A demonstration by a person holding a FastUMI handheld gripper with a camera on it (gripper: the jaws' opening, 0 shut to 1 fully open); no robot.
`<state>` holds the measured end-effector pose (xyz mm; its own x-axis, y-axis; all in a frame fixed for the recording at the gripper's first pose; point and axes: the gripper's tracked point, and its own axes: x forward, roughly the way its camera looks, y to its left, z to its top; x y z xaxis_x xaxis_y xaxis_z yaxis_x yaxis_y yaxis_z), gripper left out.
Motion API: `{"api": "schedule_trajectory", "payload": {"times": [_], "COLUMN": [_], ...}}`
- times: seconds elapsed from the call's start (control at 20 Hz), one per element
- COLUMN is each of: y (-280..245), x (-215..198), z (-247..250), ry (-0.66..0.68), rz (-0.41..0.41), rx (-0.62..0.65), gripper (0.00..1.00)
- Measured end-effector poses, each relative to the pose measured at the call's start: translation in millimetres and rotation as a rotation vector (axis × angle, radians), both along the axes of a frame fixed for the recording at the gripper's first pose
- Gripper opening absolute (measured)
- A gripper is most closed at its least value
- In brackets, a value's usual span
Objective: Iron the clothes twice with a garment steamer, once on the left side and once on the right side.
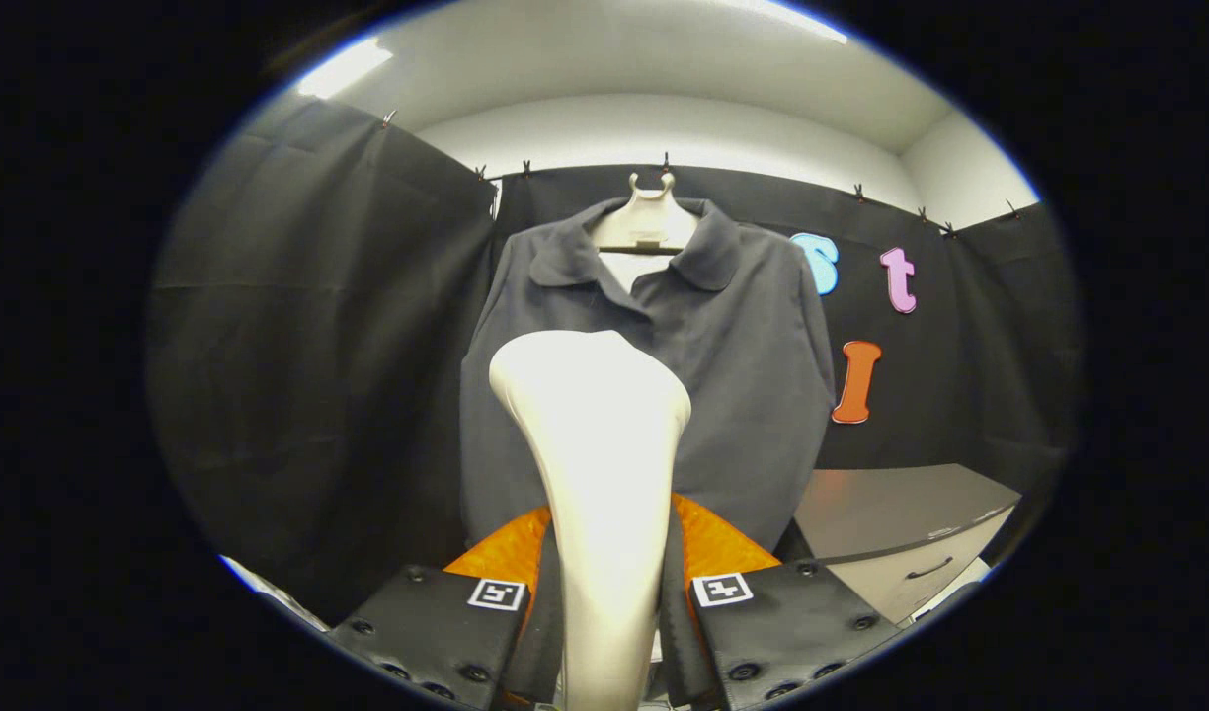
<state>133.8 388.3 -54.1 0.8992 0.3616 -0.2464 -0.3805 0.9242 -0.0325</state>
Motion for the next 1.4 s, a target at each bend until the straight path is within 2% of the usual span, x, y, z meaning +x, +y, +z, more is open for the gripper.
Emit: {"api": "schedule_trajectory", "payload": {"times": [0.2, 0.55, 1.0, 1.4], "y": [-43.2, -99.9, -121.3, -117.8], "x": [-18.2, -51.4, -64.3, -59.8], "z": [24.7, 23.8, 23.8, 16.8], "ry": [-0.042, -0.042, -0.036, -0.012], "rz": [-0.044, -0.105, -0.136, -0.134], "rx": [-0.004, -0.001, -0.004, 0.014], "gripper": [0.48, 0.48, 0.48, 0.48]}}
